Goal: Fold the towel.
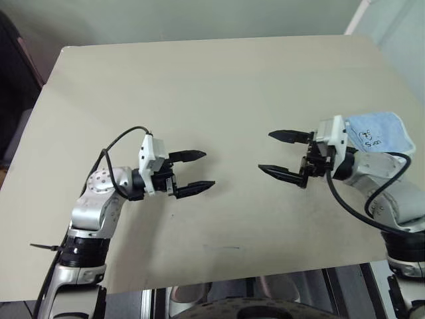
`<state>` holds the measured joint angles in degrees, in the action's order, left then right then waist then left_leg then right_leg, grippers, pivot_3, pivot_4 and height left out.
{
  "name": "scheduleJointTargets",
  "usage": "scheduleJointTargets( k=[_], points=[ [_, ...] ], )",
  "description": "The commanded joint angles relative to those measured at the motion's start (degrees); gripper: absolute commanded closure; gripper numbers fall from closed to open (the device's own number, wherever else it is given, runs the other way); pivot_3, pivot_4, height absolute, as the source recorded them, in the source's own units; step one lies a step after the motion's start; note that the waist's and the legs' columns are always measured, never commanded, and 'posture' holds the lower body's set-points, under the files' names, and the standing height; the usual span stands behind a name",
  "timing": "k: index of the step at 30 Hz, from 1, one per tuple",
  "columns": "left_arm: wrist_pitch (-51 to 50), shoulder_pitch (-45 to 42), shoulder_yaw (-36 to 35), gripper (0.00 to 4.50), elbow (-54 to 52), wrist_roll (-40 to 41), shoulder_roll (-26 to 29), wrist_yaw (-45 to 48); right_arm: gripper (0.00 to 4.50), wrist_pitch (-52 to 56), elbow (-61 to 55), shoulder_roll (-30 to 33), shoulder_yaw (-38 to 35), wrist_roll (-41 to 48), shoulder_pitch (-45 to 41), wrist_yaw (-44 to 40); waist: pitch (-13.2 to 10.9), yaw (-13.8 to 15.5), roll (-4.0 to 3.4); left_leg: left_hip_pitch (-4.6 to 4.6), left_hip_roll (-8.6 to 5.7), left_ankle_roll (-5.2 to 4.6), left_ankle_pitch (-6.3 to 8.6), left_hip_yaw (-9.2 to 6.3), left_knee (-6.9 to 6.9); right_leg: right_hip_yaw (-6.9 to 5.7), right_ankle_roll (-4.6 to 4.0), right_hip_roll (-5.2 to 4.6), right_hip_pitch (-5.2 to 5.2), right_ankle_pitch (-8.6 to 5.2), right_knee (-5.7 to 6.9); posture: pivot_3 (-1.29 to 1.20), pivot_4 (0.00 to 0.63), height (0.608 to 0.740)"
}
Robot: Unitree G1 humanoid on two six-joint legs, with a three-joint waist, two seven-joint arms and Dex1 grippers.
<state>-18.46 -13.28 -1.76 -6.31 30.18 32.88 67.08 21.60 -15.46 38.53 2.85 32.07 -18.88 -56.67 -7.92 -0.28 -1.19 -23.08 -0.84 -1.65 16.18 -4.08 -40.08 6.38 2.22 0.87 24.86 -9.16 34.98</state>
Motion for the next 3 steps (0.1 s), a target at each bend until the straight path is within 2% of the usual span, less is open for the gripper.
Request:
scheduleJointTargets(
  k=[1,3],
  points=[
    [0.4,0.2,0.0,0.00,-3.2,0.4,-0.4,-1.5,0.03,-1.5,-0.3,-1.3,0.2,-0.4,-1.4,-1.4,0.0,0.0,0.00,0.00,0.00,0.02,-0.01,-0.01,0.00,-0.01,-0.01,0.00,-0.01,0.00,0.00,0.00,0.150,0.740],
    [0.3,-0.1,0.2,0.00,-2.9,0.2,-0.4,-1.9,0.03,-1.6,-0.6,-2.1,0.7,-0.8,-1.6,-1.3,0.0,0.0,0.00,0.00,0.00,0.05,-0.03,-0.01,0.00,-0.01,-0.05,0.00,0.00,0.03,0.01,0.00,0.150,0.740]
  ],
)
